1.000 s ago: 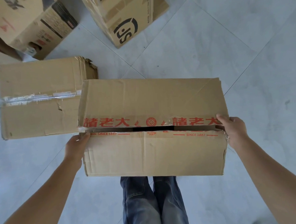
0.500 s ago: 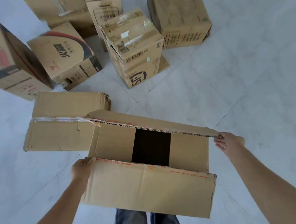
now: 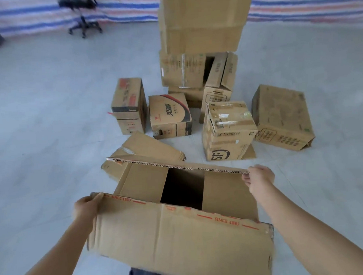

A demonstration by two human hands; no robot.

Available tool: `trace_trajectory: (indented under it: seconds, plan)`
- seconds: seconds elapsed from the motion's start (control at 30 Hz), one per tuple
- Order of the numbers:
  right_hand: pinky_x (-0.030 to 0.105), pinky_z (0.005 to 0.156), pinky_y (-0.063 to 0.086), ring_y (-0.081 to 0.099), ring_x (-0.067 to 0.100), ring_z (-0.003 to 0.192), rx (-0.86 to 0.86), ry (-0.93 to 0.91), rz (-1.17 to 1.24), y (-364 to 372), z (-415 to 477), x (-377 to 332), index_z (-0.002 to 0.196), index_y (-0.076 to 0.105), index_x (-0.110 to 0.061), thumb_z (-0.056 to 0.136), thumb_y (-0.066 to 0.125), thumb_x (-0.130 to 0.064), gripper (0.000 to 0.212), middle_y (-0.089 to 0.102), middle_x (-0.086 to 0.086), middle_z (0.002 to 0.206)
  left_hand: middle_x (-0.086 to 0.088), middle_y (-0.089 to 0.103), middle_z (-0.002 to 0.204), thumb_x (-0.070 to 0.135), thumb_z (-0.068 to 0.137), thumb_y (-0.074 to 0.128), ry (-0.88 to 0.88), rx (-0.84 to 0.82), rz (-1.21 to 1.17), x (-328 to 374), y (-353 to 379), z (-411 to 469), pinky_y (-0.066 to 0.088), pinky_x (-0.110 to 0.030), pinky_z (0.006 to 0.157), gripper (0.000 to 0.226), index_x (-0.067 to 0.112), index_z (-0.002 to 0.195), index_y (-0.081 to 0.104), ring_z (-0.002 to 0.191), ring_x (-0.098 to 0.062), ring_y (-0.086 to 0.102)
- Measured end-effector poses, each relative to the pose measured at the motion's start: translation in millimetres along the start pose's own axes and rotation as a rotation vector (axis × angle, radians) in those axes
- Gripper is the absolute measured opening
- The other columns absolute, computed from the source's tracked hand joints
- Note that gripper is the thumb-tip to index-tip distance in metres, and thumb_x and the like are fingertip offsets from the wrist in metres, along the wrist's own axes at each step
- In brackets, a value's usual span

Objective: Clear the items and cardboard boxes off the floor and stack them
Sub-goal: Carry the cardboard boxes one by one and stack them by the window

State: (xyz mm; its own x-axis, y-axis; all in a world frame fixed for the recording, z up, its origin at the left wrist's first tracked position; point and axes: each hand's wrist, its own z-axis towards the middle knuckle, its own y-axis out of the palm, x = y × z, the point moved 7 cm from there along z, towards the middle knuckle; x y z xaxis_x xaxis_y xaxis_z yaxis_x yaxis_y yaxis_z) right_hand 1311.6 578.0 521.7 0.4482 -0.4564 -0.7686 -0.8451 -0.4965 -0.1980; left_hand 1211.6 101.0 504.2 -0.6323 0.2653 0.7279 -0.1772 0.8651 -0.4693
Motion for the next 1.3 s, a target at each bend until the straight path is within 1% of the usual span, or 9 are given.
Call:
trace_trajectory:
  seconds: [0.1, 0.23, 0.33, 0.47, 0.57, 0.7, 0.87, 1.1, 1.3]
  plan:
    - [0.027, 0.050, 0.042, 0.050, 0.017, 0.035, -0.089, -0.104, -0.060, 47, -21, -39, 0.105, 0.056, -0.001, 0.085, 0.046, 0.006, 0.023, 0.061, 0.016, 0.086, -0.018, 0.059, 0.107, 0.017, 0.088, 0.063, 0.019, 0.065, -0.138, 6, -52, -6, 0.041, -0.037, 0.087, 0.033, -0.007, 0.112, 0.061, 0.095, -0.027, 0.051]
    - [0.031, 0.057, 0.046, 0.051, 0.018, 0.046, -0.242, -0.162, -0.176, 122, -62, -75, 0.117, 0.055, -0.002, 0.090, 0.043, -0.002, 0.030, 0.055, 0.008, 0.069, -0.013, 0.057, 0.103, 0.019, 0.089, 0.062, 0.080, 0.168, -0.225, 23, -131, -7, 0.036, -0.031, 0.080, 0.026, 0.001, 0.108, 0.062, 0.095, -0.027, 0.051]
    - [0.024, 0.052, 0.037, 0.053, 0.019, 0.046, -0.327, -0.250, -0.215, 179, -114, -98, 0.122, 0.053, -0.007, 0.090, 0.042, -0.005, 0.034, 0.060, 0.008, 0.057, -0.012, 0.056, 0.084, 0.016, 0.090, 0.061, 0.138, 0.200, -0.261, 37, -189, 1, 0.037, -0.029, 0.068, 0.014, 0.002, 0.094, 0.059, 0.076, -0.026, 0.049]
    - [0.023, 0.051, 0.036, 0.049, 0.017, 0.027, -0.419, -0.359, -0.197, 240, -202, -117, 0.104, 0.053, -0.014, 0.088, 0.042, 0.003, 0.026, 0.061, 0.015, 0.071, -0.011, 0.052, 0.074, 0.016, 0.086, 0.066, 0.139, 0.286, -0.315, 38, -274, 19, 0.037, -0.030, 0.068, 0.022, 0.006, 0.070, 0.055, 0.072, -0.023, 0.048]
    - [0.025, 0.051, 0.035, 0.050, 0.020, 0.037, -0.488, -0.395, -0.195, 278, -262, -119, 0.089, 0.051, -0.008, 0.090, 0.039, 0.004, 0.017, 0.054, 0.012, 0.057, -0.008, 0.047, 0.067, 0.015, 0.086, 0.066, 0.148, 0.342, -0.334, 41, -326, 29, 0.035, -0.029, 0.058, 0.024, 0.008, 0.067, 0.052, 0.060, -0.022, 0.044]
    - [0.027, 0.051, 0.038, 0.051, 0.019, 0.043, -0.582, -0.406, -0.200, 325, -322, -112, 0.103, 0.048, -0.011, 0.095, 0.035, 0.001, 0.020, 0.055, 0.008, 0.048, -0.011, 0.057, 0.077, 0.013, 0.087, 0.064, 0.187, 0.417, -0.382, 51, -392, 46, 0.041, -0.029, 0.064, 0.014, 0.001, 0.087, 0.059, 0.068, -0.024, 0.051]
    - [0.037, 0.071, 0.047, 0.045, 0.011, 0.019, -0.664, -0.385, -0.245, 391, -359, -99, 0.132, 0.042, -0.006, 0.097, 0.035, -0.005, 0.035, 0.045, 0.001, 0.024, -0.012, 0.060, 0.095, 0.016, 0.085, 0.066, 0.193, 0.500, -0.442, 59, -454, 75, 0.046, -0.035, 0.085, 0.015, 0.003, 0.093, 0.061, 0.086, -0.027, 0.056]
    - [0.022, 0.024, 0.039, 0.046, 0.015, 0.019, -0.692, -0.339, -0.305, 509, -348, -80, 0.120, 0.053, -0.006, 0.095, 0.039, -0.005, 0.028, 0.047, 0.005, 0.026, -0.008, 0.056, 0.097, 0.015, 0.088, 0.064, 0.168, 0.576, -0.455, 76, -490, 137, 0.043, -0.031, 0.081, 0.015, 0.004, 0.097, 0.059, 0.087, -0.025, 0.054]
    - [0.039, 0.070, 0.049, 0.053, 0.025, 0.037, -0.761, -0.316, -0.354, 629, -366, -89, 0.121, 0.051, 0.002, 0.095, 0.032, -0.003, 0.032, 0.044, 0.004, 0.024, -0.015, 0.060, 0.106, 0.015, 0.087, 0.065, 0.083, 0.672, -0.490, 99, -507, 212, 0.043, -0.032, 0.082, 0.035, -0.007, 0.115, 0.060, 0.087, -0.027, 0.054]
